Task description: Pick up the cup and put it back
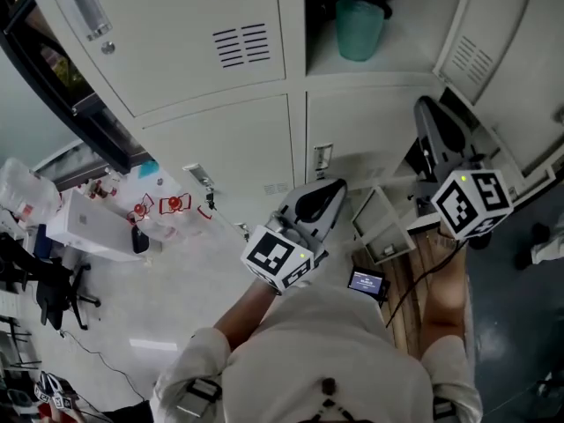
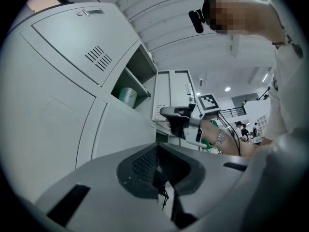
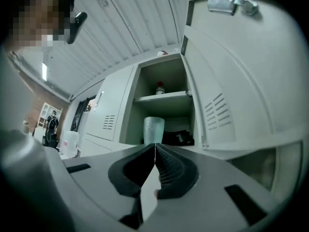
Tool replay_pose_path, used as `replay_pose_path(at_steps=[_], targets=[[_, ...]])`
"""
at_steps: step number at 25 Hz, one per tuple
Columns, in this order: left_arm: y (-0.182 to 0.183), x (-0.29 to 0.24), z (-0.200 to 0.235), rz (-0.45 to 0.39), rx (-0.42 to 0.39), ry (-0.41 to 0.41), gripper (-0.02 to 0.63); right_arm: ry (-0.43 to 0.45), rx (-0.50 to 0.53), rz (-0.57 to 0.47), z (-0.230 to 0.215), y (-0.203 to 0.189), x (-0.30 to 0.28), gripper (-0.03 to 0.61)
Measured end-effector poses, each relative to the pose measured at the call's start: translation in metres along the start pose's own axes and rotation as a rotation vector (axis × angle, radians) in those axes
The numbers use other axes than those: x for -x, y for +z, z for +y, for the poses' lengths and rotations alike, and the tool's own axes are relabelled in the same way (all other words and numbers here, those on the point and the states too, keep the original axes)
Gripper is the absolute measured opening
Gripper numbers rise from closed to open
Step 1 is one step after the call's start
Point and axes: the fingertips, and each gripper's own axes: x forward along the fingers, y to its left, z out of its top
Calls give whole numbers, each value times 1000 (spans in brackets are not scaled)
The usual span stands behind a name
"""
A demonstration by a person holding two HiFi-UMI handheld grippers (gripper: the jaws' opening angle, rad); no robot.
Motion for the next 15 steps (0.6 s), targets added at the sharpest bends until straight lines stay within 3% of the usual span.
replay_pose_path(at_steps=[7, 15], targets=[[-18, -2, -62, 27, 25, 29, 9, 79, -57, 24, 15, -49, 94, 25], [-57, 14, -174, 97, 57, 68, 9, 128, -188, 114, 28, -105, 214, 25]])
